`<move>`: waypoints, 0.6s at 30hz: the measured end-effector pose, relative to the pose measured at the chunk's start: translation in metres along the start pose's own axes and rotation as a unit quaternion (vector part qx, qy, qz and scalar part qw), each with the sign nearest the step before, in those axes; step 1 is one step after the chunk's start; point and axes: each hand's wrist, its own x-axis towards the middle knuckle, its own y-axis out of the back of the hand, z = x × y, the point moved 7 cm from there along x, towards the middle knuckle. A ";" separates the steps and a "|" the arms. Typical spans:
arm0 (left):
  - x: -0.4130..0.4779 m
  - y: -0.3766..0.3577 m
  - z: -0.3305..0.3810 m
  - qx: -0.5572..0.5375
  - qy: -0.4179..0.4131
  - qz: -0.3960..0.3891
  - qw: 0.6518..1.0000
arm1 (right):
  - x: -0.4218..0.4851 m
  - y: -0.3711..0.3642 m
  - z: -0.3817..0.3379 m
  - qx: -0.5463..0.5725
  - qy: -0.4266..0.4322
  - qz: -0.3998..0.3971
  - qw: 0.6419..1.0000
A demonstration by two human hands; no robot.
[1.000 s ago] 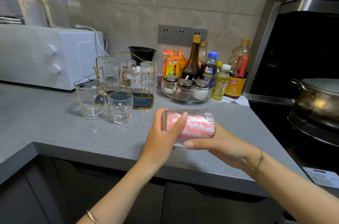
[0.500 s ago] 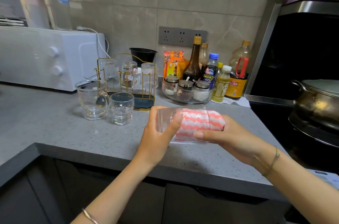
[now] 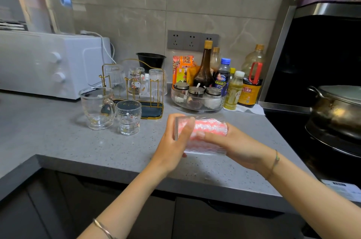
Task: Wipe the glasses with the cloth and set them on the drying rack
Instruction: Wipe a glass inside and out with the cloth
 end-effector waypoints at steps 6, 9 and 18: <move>0.000 -0.007 -0.022 -0.052 0.163 -0.066 0.983 | -0.002 0.004 0.002 -0.040 0.021 0.031 0.999; -0.005 -0.005 -0.026 -0.131 0.225 -0.037 0.965 | -0.002 0.005 0.004 -0.067 0.038 0.064 0.995; 0.002 0.006 -0.020 -0.081 0.126 0.110 0.983 | 0.000 0.001 -0.001 -0.067 0.033 0.071 0.995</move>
